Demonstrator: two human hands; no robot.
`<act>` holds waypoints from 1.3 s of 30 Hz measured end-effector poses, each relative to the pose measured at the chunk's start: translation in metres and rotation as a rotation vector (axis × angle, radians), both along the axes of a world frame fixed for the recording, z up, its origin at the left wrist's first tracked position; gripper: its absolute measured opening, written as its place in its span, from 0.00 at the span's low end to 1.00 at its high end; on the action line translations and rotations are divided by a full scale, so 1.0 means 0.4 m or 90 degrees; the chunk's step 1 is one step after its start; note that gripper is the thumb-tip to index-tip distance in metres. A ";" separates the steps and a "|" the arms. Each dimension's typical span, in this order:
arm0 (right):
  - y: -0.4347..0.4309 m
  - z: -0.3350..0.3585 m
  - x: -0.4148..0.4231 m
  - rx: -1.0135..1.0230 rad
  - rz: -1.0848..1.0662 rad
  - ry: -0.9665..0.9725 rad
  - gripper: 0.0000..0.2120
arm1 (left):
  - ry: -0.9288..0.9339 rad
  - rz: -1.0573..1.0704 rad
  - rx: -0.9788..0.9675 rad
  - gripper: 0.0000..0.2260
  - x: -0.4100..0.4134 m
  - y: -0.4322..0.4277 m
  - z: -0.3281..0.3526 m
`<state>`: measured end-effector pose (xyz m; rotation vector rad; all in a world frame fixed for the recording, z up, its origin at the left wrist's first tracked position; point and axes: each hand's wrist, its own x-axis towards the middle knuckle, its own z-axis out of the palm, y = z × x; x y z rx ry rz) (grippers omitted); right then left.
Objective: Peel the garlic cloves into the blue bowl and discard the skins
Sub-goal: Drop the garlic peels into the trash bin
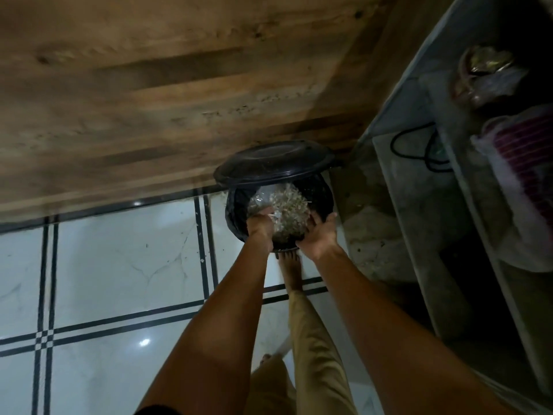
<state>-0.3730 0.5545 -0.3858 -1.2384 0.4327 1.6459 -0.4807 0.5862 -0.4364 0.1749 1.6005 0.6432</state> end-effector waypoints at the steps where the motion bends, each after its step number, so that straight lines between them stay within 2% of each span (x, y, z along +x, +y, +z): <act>1: -0.016 0.018 0.009 0.015 0.016 -0.021 0.30 | 0.015 -0.021 0.015 0.17 0.000 -0.020 0.026; 3: -0.069 0.099 0.020 0.045 0.092 -0.105 0.27 | 0.065 -0.077 0.049 0.15 -0.004 -0.069 0.132; 6: -0.195 0.320 0.057 0.126 0.168 -0.237 0.20 | 0.102 -0.170 0.188 0.10 0.027 -0.170 0.378; 8: -0.305 0.504 0.103 0.180 0.149 -0.318 0.17 | 0.063 -0.232 0.294 0.09 0.089 -0.233 0.574; 12: -0.582 0.831 0.228 0.261 0.019 -0.477 0.13 | -0.021 -0.450 0.481 0.07 0.294 -0.374 0.908; 15: -0.807 0.956 0.337 0.181 -0.139 -0.627 0.09 | -0.100 -0.606 0.552 0.06 0.488 -0.543 1.035; 18: -1.031 0.972 0.465 0.030 -0.318 -0.743 0.08 | -0.144 -0.830 0.561 0.08 0.670 -0.754 1.060; 20: -1.175 0.962 0.540 -0.059 -0.385 -0.772 0.08 | -0.140 -0.973 0.582 0.09 0.761 -0.895 1.050; 22: -1.306 0.954 0.599 -0.105 -0.435 -0.778 0.09 | -0.081 -1.052 0.620 0.10 0.834 -1.010 1.022; 25: -1.461 0.941 0.673 -0.130 -0.461 -0.751 0.10 | 0.069 -1.063 0.756 0.14 0.934 -1.097 0.983; 28: -1.570 0.929 0.741 -0.123 -0.454 -0.666 0.08 | 0.189 -1.059 0.825 0.15 1.020 -1.118 0.966; 31: -1.624 0.937 0.790 -0.098 -0.486 -0.607 0.07 | 0.277 -1.151 0.918 0.10 1.046 -1.122 0.963; 32: -1.635 0.945 0.802 -0.093 -0.488 -0.607 0.06 | 0.293 -1.146 0.964 0.08 1.043 -1.126 0.973; 33: -1.646 0.954 0.811 -0.086 -0.493 -0.614 0.06 | 0.276 -1.105 0.989 0.06 1.038 -1.137 0.990; 36: -1.692 0.985 0.832 -0.094 -0.522 -0.723 0.07 | 0.095 -0.893 1.033 0.05 1.079 -1.211 1.104; 37: -1.711 0.989 0.836 -0.127 -0.525 -0.774 0.08 | 0.057 -0.889 1.034 0.05 1.117 -1.234 1.140; 39: -1.745 0.986 0.836 -0.206 -0.528 -0.835 0.08 | 0.088 -0.991 0.998 0.05 1.223 -1.254 1.161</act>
